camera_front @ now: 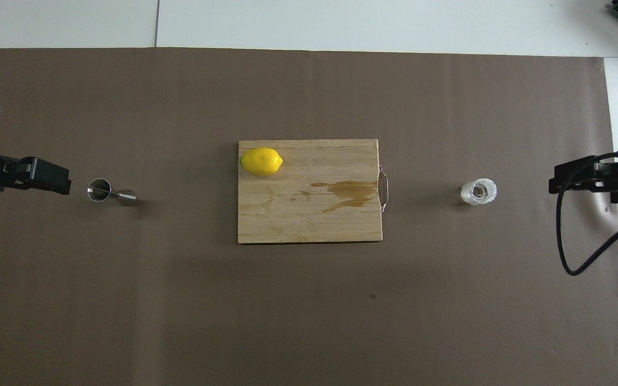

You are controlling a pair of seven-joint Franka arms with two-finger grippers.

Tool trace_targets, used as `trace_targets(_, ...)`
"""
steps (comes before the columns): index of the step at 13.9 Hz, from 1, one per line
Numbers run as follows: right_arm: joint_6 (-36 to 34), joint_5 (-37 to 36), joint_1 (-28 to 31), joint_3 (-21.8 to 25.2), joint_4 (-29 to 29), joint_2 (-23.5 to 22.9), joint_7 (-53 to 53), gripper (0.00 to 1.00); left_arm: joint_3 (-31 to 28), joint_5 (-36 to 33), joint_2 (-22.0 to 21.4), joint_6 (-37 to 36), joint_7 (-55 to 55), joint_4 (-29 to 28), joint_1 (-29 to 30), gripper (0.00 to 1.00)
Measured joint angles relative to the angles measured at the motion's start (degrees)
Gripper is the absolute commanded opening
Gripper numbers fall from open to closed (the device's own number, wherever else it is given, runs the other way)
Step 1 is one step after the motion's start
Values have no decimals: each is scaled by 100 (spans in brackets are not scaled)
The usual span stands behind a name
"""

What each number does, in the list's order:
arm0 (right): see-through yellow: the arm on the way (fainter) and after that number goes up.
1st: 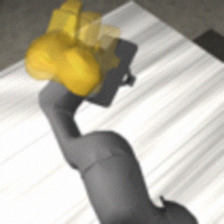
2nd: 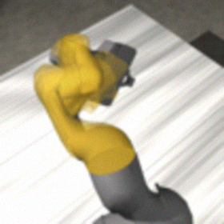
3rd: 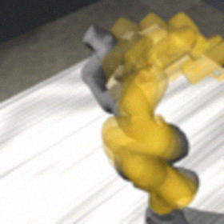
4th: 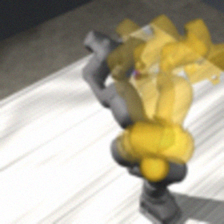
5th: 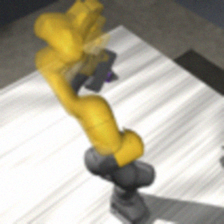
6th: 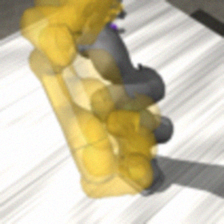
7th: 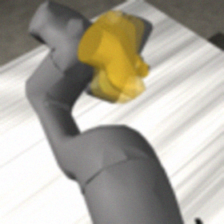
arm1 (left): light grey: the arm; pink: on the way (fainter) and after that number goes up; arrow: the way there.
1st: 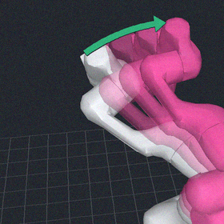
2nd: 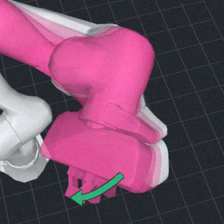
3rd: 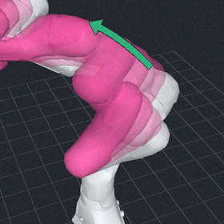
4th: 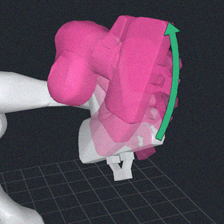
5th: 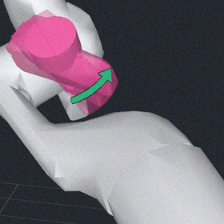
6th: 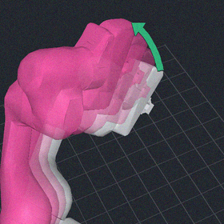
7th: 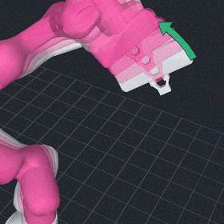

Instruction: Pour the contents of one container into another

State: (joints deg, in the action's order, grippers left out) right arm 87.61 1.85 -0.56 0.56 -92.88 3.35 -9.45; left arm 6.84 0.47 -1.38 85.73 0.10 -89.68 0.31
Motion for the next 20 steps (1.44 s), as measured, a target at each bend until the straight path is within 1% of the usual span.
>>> trace_targets(8, 0, 0, 0, 0, 0, 0, 0, 100, 74, 0, 0, -15, -13, -25, -14, 100)
trace_targets(14, 0, 0, 0, 0, 0, 0, 0, 100, 17, 23, 0, -28, -13, -66, 0, 100)
trace_targets(20, 0, 0, 0, 0, 0, 0, 0, 100, -29, 236, -80, -216, -3, -248, 199, 100)
